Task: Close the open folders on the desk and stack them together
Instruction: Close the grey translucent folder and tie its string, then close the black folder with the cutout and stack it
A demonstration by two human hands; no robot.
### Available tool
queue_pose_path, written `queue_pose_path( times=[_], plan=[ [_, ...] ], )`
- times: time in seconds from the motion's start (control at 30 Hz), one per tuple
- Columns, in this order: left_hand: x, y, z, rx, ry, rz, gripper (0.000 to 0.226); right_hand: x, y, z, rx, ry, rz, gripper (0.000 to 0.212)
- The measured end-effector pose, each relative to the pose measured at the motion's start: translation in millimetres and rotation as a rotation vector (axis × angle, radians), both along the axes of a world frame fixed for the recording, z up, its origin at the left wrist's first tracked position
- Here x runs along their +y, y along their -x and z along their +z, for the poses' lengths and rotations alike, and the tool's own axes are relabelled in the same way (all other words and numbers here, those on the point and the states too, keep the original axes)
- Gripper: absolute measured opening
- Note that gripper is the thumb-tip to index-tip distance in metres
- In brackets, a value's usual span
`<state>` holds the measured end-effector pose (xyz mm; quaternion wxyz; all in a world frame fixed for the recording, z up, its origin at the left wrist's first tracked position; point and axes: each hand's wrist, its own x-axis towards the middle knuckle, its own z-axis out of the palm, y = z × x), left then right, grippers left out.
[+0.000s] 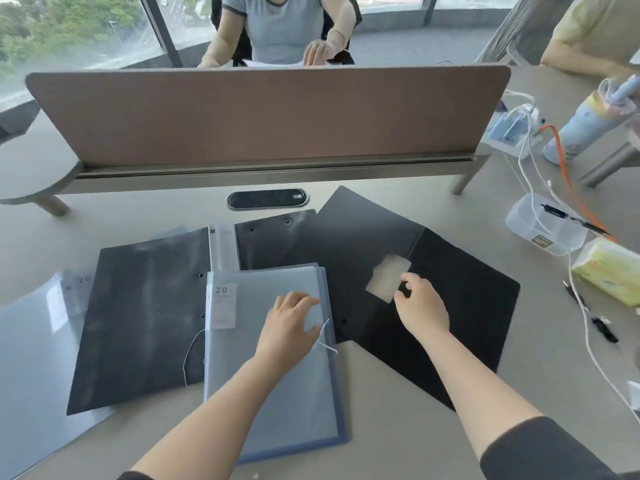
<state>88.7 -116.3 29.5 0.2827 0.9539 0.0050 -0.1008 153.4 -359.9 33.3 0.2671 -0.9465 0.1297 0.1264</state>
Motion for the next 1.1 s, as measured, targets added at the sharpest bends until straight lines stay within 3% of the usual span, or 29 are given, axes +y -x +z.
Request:
queue_pose_path(
  times=[0.2,0.37,0.77,1.1],
  plan=[
    [-61,-19,-10,0.083,-0.154,-0.349,0.070,-38,-15,1,0.000,-0.051,0.011,0.055],
    [-82,-26,-28,0.098,-0.348,-0.511,0.089,-62,-31,-8,0.021,-0.036,0.037,0.063],
    [-86,-46,-42,0.097,-0.403,-0.535,0.102,-84,-108,-27,0.059,0.021,0.142,0.068],
    [-85,-47,-37,0.115,-0.410,-0.538,0.101,-86,-126,-36,0.029,0.018,0.134,0.064]
  ],
)
